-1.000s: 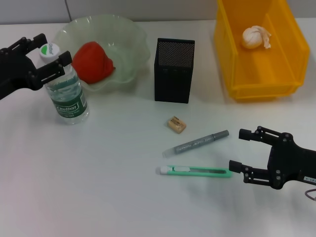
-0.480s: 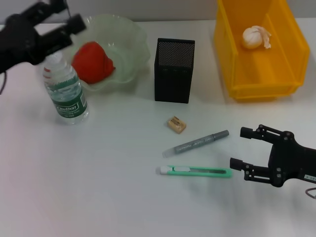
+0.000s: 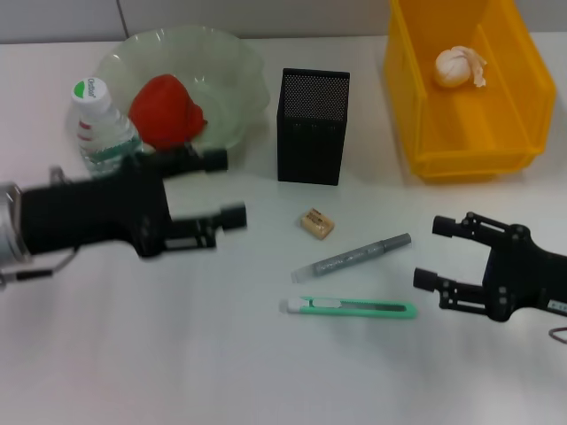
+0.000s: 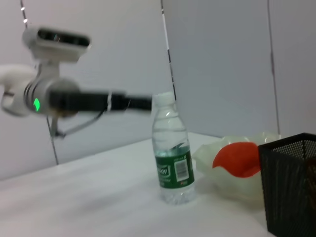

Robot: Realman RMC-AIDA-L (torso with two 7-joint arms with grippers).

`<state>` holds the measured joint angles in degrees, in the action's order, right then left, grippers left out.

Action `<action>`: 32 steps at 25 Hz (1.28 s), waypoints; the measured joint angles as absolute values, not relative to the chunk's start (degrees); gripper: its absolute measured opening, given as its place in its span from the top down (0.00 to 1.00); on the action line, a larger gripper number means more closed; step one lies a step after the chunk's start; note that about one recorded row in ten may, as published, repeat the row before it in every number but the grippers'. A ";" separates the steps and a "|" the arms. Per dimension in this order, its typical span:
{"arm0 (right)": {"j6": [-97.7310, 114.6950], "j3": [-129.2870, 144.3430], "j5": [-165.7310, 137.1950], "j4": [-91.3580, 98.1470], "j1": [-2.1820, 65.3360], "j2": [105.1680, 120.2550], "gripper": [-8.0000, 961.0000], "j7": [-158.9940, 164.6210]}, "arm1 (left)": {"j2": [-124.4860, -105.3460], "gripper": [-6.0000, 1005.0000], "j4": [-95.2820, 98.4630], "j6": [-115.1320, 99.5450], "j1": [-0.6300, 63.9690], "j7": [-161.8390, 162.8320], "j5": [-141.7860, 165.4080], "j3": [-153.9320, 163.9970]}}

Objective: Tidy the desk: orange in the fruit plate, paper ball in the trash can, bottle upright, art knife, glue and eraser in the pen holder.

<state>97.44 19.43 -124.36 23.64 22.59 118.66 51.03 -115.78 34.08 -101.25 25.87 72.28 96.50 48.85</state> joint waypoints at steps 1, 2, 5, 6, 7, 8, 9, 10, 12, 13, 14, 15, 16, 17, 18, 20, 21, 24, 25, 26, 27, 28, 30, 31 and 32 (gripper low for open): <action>97.45 19.43 -124.02 23.64 22.68 118.59 0.20 51.89 | -116.10 0.20 33.93 -100.94 25.68 71.27 97.69 48.91; 97.47 19.43 -123.88 23.64 22.81 118.54 0.20 52.66 | -116.90 0.20 33.18 -99.67 25.13 68.23 100.21 48.65; 97.51 19.50 -123.74 23.64 23.51 118.47 0.20 55.13 | -117.15 0.20 30.36 -97.75 24.63 63.70 101.43 49.00; 97.48 19.63 -123.74 23.64 23.82 118.47 0.20 55.97 | -117.11 0.20 29.44 -97.42 24.56 62.48 101.68 49.04; 97.30 19.87 -123.74 23.64 24.41 118.47 0.20 57.50 | -117.03 0.20 28.29 -96.99 24.46 60.84 102.13 48.98; 97.00 20.02 -123.77 23.75 25.05 118.47 0.20 58.96 | -116.94 0.20 27.27 -96.21 24.30 59.46 102.59 49.03; 97.00 20.02 -123.77 23.75 25.05 118.47 0.20 58.96 | -116.94 0.20 27.27 -96.21 24.30 59.46 102.59 49.03; 96.92 20.04 -123.83 23.85 25.33 118.47 0.20 59.58 | -116.94 0.20 27.05 -95.90 24.28 59.13 102.85 49.11; 96.90 20.05 -123.93 24.00 25.72 118.47 0.20 60.32 | -116.99 0.20 26.74 -95.43 24.28 58.71 103.76 49.22; 96.90 20.05 -123.93 24.00 25.72 118.47 0.20 60.32 | -116.99 0.20 26.74 -95.43 24.28 58.71 103.76 49.22; 96.90 20.05 -123.97 24.02 25.92 118.47 0.20 60.53 | -117.13 0.20 26.72 -95.34 24.37 58.68 104.53 49.24; 96.90 20.04 -123.98 24.10 26.12 118.47 0.20 60.64 | -117.13 0.20 26.72 -95.34 24.37 58.68 104.53 49.24; 96.90 20.04 -124.00 24.19 26.33 118.46 0.20 60.78 | -117.16 0.20 26.72 -95.29 24.47 58.68 104.84 49.24; 97.24 20.04 -124.01 24.70 26.75 118.24 0.20 61.40 | -117.20 0.20 26.70 -95.07 24.61 58.68 105.22 49.25; 97.24 20.04 -124.01 24.70 26.75 118.24 0.20 61.40 | -117.20 0.20 26.70 -95.07 24.61 58.68 105.22 49.25; 99.32 20.19 -124.07 26.00 27.78 117.51 0.20 63.52 | -117.21 0.20 26.69 -94.81 24.73 58.68 105.46 49.27; 99.32 20.19 -124.07 26.00 27.78 117.51 0.20 63.52 | -117.21 0.20 26.68 -94.79 24.73 58.69 105.56 49.27; 101.75 24.10 -124.15 29.65 30.34 116.46 0.20 68.97 | -117.17 0.20 26.65 -94.73 24.87 58.73 106.47 49.26; 101.75 24.10 -124.15 29.65 30.34 116.46 0.20 68.97 | -117.17 0.20 26.65 -94.73 24.87 58.73 106.47 49.26; 101.86 25.95 -124.16 30.77 31.10 116.31 0.20 70.48 | -117.12 0.20 26.64 -94.70 24.87 58.64 106.79 49.25; 101.89 29.65 -124.17 32.81 32.67 116.17 0.20 73.08 | -117.10 0.20 26.63 -94.66 24.87 58.22 107.47 49.27; 101.89 29.65 -124.17 32.81 32.67 116.17 0.20 73.08 | -117.10 0.20 26.63 -94.66 24.87 58.22 107.47 49.27; 101.90 32.98 -124.17 34.40 34.10 116.15 0.20 75.13 | -117.17 0.20 26.63 -94.67 24.87 57.14 108.68 49.28; 101.91 35.24 -124.18 35.18 35.09 116.15 0.20 76.51 | -117.17 0.20 26.63 -94.67 24.87 57.14 108.68 49.28; 101.89 38.17 -124.18 35.96 36.44 116.14 0.21 78.06 | -117.20 0.20 26.67 -94.64 24.87 56.29 109.45 49.29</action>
